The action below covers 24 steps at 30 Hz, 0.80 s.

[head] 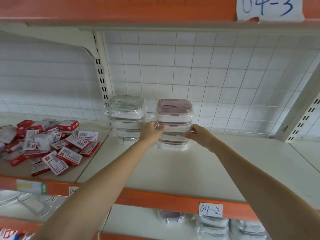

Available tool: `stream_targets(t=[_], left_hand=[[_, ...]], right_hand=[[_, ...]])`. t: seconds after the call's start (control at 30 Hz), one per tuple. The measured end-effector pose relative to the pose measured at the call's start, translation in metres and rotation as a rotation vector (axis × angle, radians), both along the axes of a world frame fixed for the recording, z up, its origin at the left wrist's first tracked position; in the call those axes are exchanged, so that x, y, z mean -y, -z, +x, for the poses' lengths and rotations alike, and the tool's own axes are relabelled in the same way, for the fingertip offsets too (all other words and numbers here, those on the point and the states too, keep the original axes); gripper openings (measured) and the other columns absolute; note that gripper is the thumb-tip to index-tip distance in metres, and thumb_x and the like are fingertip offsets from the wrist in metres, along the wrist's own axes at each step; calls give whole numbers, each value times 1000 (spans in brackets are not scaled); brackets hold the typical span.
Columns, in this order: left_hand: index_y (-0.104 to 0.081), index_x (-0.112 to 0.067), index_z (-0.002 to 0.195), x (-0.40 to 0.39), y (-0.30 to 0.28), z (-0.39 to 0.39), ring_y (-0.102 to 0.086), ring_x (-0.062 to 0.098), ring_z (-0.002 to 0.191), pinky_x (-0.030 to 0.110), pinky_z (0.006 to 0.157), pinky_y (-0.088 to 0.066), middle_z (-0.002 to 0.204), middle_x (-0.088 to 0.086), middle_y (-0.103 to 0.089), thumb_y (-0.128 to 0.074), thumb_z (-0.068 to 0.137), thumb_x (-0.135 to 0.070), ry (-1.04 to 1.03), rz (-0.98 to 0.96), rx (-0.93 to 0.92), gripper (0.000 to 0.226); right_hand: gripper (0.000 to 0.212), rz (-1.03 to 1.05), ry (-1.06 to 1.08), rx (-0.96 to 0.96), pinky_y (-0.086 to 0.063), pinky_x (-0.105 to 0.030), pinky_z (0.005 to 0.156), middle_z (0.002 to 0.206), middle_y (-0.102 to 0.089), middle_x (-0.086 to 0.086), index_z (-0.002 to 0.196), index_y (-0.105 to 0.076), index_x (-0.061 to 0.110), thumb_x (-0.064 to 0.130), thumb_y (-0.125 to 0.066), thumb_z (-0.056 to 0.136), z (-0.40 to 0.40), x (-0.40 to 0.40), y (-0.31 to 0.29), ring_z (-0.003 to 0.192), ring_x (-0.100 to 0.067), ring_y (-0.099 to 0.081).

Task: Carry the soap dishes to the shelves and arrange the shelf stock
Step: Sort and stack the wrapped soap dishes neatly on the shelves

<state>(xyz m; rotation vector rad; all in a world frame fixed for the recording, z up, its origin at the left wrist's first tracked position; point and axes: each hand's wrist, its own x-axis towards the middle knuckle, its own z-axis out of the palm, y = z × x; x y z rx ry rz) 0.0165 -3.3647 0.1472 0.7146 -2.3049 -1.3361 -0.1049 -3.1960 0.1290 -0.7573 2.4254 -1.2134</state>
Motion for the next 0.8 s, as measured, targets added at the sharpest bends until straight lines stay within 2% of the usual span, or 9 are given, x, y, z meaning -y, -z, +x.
stream_targets(t=[0.07, 0.1, 0.2, 0.3, 0.37, 0.43, 0.57, 0.67, 0.8], left_hand=[[-66, -3, 100, 2, 0, 3, -63, 27, 97, 34, 87, -49, 97, 11, -69, -64, 89, -26, 31, -45, 51, 26], [-66, -1, 100, 3, 0, 6, -62, 28, 96, 31, 80, -47, 96, 12, -68, -64, 89, -28, 47, -81, 82, 29], [-65, -5, 109, 6, 5, 18, -63, 28, 97, 25, 68, -39, 109, 14, -67, -65, 88, -26, 112, -205, 125, 29], [-61, -14, 123, 5, 11, 35, -60, 25, 105, 18, 68, -36, 111, 10, -66, -64, 89, -26, 151, -288, 220, 37], [-61, -8, 115, 7, 16, 45, -59, 28, 103, 23, 68, -35, 104, 13, -65, -62, 89, -27, 177, -338, 302, 32], [-57, -1, 108, 9, 19, 56, -58, 31, 105, 26, 69, -36, 106, 18, -62, -61, 88, -23, 254, -455, 366, 30], [-51, -2, 124, 6, 19, 90, -52, 33, 116, 36, 89, -46, 126, 16, -53, -53, 91, -23, 450, -819, 508, 38], [-54, -6, 117, -1, 21, 118, -54, 32, 112, 38, 87, -47, 122, 14, -53, -50, 91, -20, 513, -1015, 559, 30], [-57, -6, 114, -19, 24, 160, -54, 32, 112, 36, 85, -44, 122, 13, -54, -46, 93, -17, 443, -1067, 537, 26]], right_hand=[[50, 13, 9, 8, -42, -31, 99, 123, -60, 3, 124, -55, 11, 38, -69, 84, 3, -2, -1, 117, -16, -54], [57, 26, 15, 14, -41, -33, 102, 128, -57, 2, 129, -52, 11, 40, -69, 83, 5, -3, -1, 122, -17, -52], [65, 154, 63, -44, -38, -33, 104, 138, -48, -7, 141, -39, 6, 32, -66, 88, 19, -10, -4, 128, -23, -46], [61, 326, 71, -139, -35, -29, 101, 142, -45, -11, 143, -35, 6, 26, -62, 91, 38, -20, 2, 127, -25, -46], [58, 452, 39, -214, -34, -29, 102, 143, -44, -10, 143, -35, 7, 24, -58, 93, 56, -26, 7, 130, -25, -43], [54, 567, -7, -330, -34, -32, 104, 143, -43, -9, 143, -34, 9, 24, -54, 94, 73, -28, 12, 131, -24, -39], [48, 705, -81, -580, -37, -37, 100, 138, -44, -7, 139, -39, 11, 25, -50, 95, 110, -33, 13, 128, -24, -39], [42, 770, -130, -726, -37, -34, 97, 134, -45, -5, 134, -43, 12, 24, -48, 94, 134, -37, 15, 124, -21, -41], [39, 725, -126, -777, -36, -31, 95, 133, -44, -2, 133, -44, 13, 16, -45, 94, 173, -51, 20, 124, -19, -39]])
